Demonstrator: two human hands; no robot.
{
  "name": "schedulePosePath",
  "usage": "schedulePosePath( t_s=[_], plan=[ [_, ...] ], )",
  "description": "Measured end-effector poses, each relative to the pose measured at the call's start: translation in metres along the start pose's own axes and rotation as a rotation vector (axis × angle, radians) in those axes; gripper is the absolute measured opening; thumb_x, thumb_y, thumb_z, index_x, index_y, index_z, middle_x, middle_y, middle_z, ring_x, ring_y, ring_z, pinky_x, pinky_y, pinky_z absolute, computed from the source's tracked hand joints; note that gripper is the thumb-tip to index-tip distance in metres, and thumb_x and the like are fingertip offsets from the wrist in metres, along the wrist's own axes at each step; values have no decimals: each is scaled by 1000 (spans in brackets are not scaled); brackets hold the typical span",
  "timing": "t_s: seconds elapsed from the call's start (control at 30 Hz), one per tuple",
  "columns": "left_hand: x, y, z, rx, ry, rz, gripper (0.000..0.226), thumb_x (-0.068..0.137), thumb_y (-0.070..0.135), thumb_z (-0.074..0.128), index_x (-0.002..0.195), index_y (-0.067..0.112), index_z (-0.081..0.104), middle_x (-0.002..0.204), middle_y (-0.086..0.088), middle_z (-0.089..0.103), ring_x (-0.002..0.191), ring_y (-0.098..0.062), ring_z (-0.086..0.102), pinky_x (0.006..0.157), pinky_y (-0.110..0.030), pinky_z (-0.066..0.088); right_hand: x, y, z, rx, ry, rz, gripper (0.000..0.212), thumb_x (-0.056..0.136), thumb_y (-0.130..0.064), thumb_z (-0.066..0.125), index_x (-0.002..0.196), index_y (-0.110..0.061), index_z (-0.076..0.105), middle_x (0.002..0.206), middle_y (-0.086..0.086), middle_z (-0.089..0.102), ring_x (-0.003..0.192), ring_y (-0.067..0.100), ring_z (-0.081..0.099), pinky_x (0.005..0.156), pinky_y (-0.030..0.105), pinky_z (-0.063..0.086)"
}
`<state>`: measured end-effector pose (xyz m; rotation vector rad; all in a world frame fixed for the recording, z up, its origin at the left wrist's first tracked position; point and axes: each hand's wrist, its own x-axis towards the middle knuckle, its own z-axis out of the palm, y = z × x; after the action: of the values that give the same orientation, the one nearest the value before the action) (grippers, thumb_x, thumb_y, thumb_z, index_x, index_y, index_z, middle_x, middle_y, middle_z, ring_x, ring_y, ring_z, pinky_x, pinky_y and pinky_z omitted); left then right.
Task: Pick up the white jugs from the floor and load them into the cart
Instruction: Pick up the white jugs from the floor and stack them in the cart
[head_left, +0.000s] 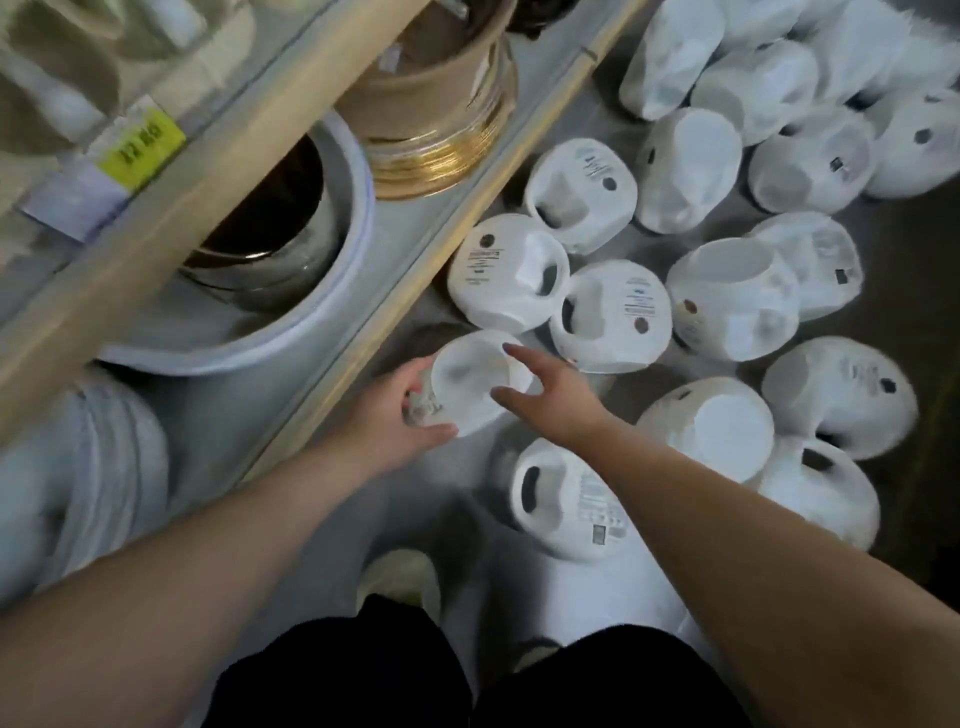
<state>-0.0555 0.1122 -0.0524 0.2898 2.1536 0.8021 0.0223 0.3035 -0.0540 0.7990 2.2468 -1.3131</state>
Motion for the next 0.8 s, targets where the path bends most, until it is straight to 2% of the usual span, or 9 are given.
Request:
schedulePosePath(
  t_s=[0.07,0.13,0.17,0.23,0.33,0.43,0.53,0.67,0.8],
  plan=[
    [31,-27,20,15,-1,13,102,70,36,85,150,35,23,150,2,35,135,-20,37,109,-43,37,38,22,19,-21,0,-35,72,87,-42,68,149,-31,33,157,-3,30,141,18,32,108,22,25],
    [57,-48,34,45,15,25,111,67,38,86,152,36,16,156,0,24,143,-23,26,112,-46,32,72,42,35,-14,-2,-55,84,82,-51,70,151,-33,26,158,-2,23,145,22,25,117,32,23],
    [68,-55,39,49,19,33,112,67,37,86,153,34,14,157,-1,22,144,-23,24,112,-44,31,85,50,41,-17,-10,-68,89,80,-53,71,152,-35,21,159,-2,18,146,24,21,119,39,22],
    [85,-65,47,9,18,59,111,70,34,84,154,33,12,156,2,23,143,-19,24,106,-34,31,104,63,49,33,-6,-79,98,76,-53,74,152,-37,15,159,-3,12,145,23,19,118,40,23],
    [100,-73,53,-103,-24,90,110,72,32,83,153,37,9,152,9,27,137,-11,27,101,-30,33,120,76,58,165,72,-66,114,63,-54,85,153,-34,17,154,-3,20,141,18,26,116,37,29],
    [104,-75,51,-144,-56,73,114,68,37,86,151,46,8,150,12,31,137,-14,30,109,-44,39,122,78,64,279,81,-29,126,43,-67,85,150,-34,26,147,0,36,135,20,39,110,45,40],
    [95,-64,40,-169,-80,55,116,64,35,89,149,49,11,148,13,36,136,-16,35,108,-48,41,110,72,61,359,102,2,127,38,-67,83,148,-34,29,144,0,41,131,21,45,106,45,44],
    [68,-24,18,-230,-93,62,117,62,13,90,153,34,18,146,12,41,134,-9,39,110,-30,37,76,48,37,414,181,14,125,38,-65,81,148,-32,32,144,-2,40,132,16,43,109,42,41],
    [16,40,-18,-246,-119,96,115,61,8,90,151,35,24,145,13,44,133,-4,42,111,-28,37,13,1,-6,499,208,49,121,42,-60,84,147,-33,32,142,-3,42,129,17,46,104,43,47]
  ],
)
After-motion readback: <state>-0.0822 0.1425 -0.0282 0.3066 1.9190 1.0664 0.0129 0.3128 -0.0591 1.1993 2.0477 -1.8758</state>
